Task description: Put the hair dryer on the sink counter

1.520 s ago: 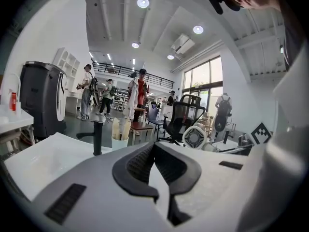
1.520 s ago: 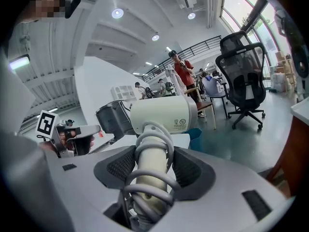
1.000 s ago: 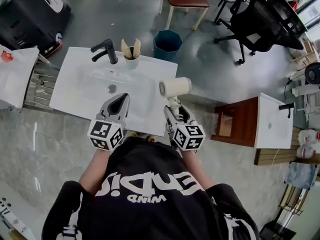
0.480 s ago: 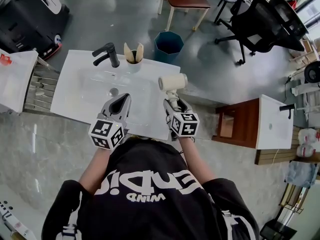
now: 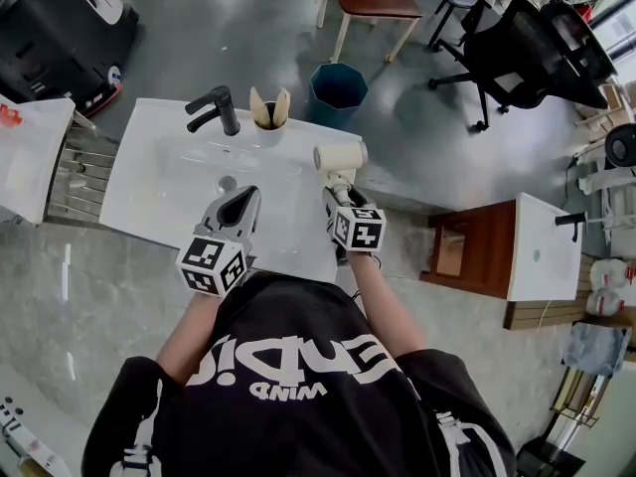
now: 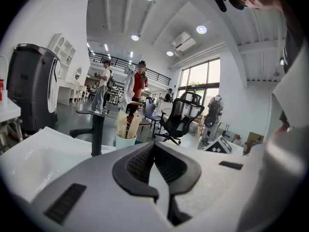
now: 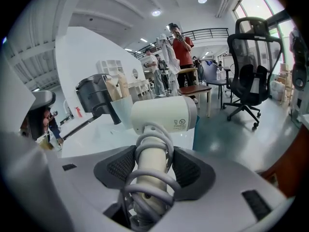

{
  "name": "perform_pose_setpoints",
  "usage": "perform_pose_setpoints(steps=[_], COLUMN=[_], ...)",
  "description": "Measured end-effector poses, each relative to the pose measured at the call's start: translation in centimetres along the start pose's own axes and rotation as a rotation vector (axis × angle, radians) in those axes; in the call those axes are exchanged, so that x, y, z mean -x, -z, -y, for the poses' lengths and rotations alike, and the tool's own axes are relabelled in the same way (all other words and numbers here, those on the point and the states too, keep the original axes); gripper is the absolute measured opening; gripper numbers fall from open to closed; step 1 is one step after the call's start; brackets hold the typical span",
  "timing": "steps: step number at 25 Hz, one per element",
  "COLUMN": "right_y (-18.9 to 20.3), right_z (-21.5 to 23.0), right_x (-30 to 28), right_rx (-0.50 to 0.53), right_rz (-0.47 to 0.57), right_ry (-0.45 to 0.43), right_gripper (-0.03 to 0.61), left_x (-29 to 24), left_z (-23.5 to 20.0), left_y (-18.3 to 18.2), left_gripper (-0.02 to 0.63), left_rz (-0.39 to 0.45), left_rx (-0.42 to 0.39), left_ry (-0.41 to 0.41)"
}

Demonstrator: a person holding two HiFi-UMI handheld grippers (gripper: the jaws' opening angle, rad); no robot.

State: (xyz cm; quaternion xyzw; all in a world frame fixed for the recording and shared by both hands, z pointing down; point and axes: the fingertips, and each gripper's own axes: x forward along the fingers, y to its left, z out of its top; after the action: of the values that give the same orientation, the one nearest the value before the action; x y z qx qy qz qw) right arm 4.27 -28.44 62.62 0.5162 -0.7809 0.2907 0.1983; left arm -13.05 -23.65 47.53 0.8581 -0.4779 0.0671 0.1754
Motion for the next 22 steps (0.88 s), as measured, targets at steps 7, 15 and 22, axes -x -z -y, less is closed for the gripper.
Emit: perform_pose_setpoints(steps=[7,15,22], right_y=[0.1,0.4,0.7], right_z=[0.7,1.3,1.5], right_x=[-2.0,-3.3,-3.9], right_rx=[0.002,0.007,-0.003], right_rz=[-0.041,-0.071,-0.102], right_ry=[0.019,0.044,0.05], right_gripper=[0.256,0.256,0.256], left_x=[-0.2,-0.4,-0.7], left_z=[-0.7,-1.1,-1.0], left_y=[0.0,0.2,0.2], left_gripper=[0.009,0.009,0.009], left_rz=[-0.005,-0.013,-0.019], left_rx=[0.007,0.014,0.016], left_ry=[-0.008,-0.015,-0.018])
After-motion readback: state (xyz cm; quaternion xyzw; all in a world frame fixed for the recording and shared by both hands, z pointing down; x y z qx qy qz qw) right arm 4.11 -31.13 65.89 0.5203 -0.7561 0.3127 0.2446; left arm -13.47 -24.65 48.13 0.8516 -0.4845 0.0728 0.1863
